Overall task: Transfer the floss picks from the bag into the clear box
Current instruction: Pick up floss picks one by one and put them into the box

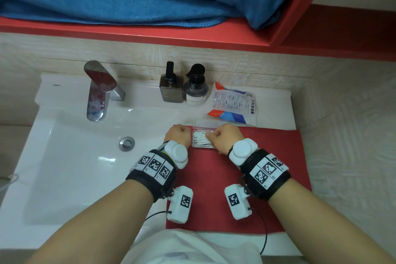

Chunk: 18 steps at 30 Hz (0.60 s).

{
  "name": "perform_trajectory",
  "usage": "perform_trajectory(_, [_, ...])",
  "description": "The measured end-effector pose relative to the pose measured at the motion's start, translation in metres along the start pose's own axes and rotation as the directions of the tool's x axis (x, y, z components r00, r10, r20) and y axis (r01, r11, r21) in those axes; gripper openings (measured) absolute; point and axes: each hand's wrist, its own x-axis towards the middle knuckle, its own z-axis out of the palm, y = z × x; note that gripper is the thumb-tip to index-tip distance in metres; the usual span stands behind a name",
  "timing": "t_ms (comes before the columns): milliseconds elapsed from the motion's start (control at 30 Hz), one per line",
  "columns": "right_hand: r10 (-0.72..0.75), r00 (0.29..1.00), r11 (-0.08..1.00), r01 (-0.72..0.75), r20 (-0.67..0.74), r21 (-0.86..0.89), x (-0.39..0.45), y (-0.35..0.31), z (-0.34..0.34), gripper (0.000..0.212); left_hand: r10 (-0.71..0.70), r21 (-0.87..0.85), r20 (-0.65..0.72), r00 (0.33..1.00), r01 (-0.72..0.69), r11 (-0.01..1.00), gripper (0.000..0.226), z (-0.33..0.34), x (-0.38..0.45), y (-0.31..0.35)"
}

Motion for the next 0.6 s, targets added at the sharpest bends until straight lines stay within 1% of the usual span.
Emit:
perform_trajectory(100, [-0.01, 1.0, 0.998, 0.011, 0.009, -0.064, 0.004, 0.001, -0.007, 0.044, -0.004, 0.003, -0.01, 1.0, 0.004, 1.0, 0.027, 0.003, 0.001, 0.006])
perform_trajectory(167, [-0.005, 1.0, 0.997, 0.006, 0.013, -0.074, 0.006, 0.005, -0.011, 0.042, -0.014, 0.013, -0.014, 1.0, 0.014, 1.0, 0.024, 0.006, 0.001, 0.006])
perform_trajectory(367, [0.005, 1.0, 0.999, -0.005, -0.004, -0.04, 0.011, 0.015, -0.019, 0.041, -0.026, 0.029, -0.031, 0.999, 0.027, 0.999, 0.028, 0.0, 0.003, 0.011])
perform_trajectory(500, [0.044, 0.994, 0.997, -0.038, -0.097, 0.061, 0.008, 0.026, -0.028, 0.034, -0.015, 0.031, -0.019, 1.0, 0.015, 0.999, 0.03, -0.002, 0.001, 0.013])
perform_trajectory(567, [0.022, 0.988, 0.993, -0.003, -0.154, 0.121, 0.0, 0.03, -0.031, 0.029, 0.005, 0.02, -0.012, 1.0, -0.005, 1.0, 0.032, -0.002, -0.004, 0.014])
perform_trajectory(600, [0.001, 0.985, 0.988, 0.025, -0.17, 0.151, -0.007, 0.031, -0.032, 0.03, 0.02, 0.007, -0.005, 1.0, -0.02, 1.0, 0.035, 0.0, -0.008, 0.016])
